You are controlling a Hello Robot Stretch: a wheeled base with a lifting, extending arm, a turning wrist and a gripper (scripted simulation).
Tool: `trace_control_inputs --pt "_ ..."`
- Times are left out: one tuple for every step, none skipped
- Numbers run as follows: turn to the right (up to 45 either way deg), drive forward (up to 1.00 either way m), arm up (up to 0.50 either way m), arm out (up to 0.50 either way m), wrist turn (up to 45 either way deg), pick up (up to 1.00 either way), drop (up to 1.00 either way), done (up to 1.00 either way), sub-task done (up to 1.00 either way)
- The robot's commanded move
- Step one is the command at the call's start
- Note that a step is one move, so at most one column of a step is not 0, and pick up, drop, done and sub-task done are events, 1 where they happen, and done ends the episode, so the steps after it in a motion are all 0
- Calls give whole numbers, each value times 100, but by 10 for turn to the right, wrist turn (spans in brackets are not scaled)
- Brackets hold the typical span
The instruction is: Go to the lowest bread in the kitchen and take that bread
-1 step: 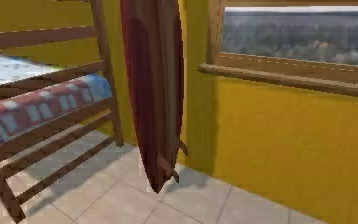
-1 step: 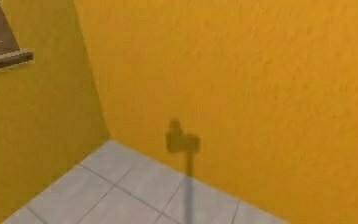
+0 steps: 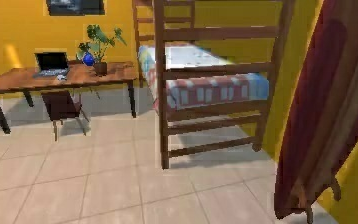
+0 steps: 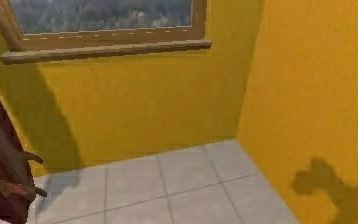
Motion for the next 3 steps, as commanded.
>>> trace_control_inputs --pt "-450 0 0 0 0 0 0 0 0" --pt "-240 0 0 0 0 0 0 0 0" --pt "0 100 0 0 0 0 0 0 0"
